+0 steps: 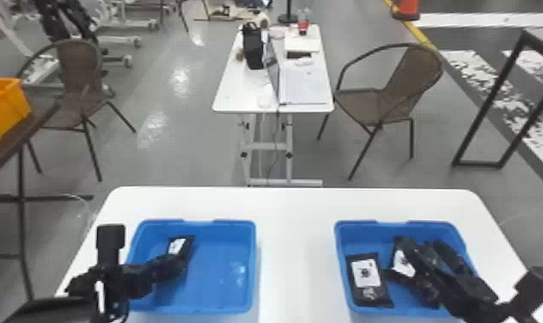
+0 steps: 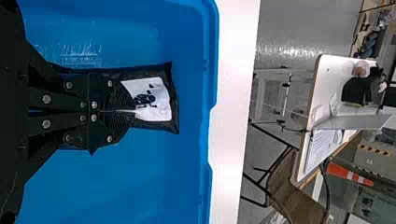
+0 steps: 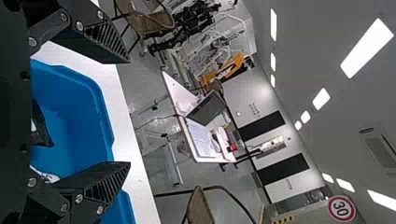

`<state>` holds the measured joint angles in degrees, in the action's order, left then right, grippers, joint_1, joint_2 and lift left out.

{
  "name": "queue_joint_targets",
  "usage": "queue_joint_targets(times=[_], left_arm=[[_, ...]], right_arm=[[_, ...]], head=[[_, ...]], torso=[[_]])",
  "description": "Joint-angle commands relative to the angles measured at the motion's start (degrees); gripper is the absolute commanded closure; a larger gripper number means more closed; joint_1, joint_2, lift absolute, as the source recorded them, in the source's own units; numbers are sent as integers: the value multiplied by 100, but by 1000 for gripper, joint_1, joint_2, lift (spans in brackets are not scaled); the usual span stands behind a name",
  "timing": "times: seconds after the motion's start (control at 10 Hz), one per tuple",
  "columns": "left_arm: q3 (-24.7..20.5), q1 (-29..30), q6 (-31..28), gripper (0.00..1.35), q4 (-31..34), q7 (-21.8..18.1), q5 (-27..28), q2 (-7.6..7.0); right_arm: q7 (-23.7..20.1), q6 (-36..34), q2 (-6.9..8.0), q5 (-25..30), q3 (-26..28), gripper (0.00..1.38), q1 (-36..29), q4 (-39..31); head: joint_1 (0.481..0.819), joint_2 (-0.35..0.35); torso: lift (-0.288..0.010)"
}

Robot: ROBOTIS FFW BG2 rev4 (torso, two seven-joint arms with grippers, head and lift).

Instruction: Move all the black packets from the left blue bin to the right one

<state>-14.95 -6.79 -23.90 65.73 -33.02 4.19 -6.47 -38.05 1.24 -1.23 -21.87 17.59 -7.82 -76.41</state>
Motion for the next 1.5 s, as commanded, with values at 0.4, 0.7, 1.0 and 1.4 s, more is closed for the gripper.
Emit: queue_joint_targets(times=[0.4,0.7,1.0,1.4], left_arm=[[-25,249,1080,1211,27,-503,-323,181],[362,91,1221,1211,27,-1074,-332,137],[819,-76,1687,1211,282,-1496,-806,155],[1671,-727,2047,1211,186,-2094,-727,208]], right_arm=[[-18,0,-8,-142,-19,268,-18,47],[-27,0,-8,-142,-80,268,17,82],[-185,-62,-17,-168,-142,268,70,-15],[-448,-229,-184,-704,-889,268,501,-85]], head=[[695,12],[695,-43],[695,-77],[695,-118]], torso=[[0],[0],[0],[0]])
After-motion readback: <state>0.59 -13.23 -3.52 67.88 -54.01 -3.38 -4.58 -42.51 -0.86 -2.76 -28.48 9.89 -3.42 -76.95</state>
